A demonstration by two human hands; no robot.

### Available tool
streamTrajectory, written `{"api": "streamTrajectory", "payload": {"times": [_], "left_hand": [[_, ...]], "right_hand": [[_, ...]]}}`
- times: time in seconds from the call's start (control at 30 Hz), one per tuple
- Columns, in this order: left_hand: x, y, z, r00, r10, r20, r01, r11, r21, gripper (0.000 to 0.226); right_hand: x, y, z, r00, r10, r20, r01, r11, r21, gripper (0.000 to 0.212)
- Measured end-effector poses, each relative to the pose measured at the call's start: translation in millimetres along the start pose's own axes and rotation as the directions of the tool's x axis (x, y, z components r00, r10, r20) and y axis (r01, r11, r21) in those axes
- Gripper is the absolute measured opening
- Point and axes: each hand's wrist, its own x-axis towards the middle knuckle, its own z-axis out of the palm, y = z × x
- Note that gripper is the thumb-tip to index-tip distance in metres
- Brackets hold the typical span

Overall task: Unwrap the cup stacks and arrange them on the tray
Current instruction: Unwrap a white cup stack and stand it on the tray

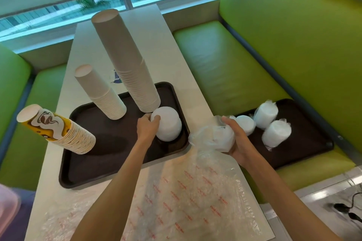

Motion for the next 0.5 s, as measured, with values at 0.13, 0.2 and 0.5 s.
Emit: {"api": "streamTrajectory", "payload": {"times": [0.13, 0.2, 0.5], "left_hand": [[2, -5, 3, 0.999, 0.034, 0.026, -0.036, 0.993, 0.117, 0.046], [5, -7, 3, 0.998, 0.045, 0.041, -0.051, 0.985, 0.167, 0.048], [9, 15, 4, 0.948, 0.225, 0.225, -0.297, 0.88, 0.371, 0.082]], "right_hand": [[0, 0, 1, 1.0, -0.001, -0.016, 0.001, 1.0, 0.006, 0.022], [0, -1, 1, 1.0, -0.002, -0.016, 0.002, 1.0, 0.012, 0.022], [-3, -4, 5, 1.0, -0.006, 0.011, 0.005, 1.0, 0.016, 0.038]]}}
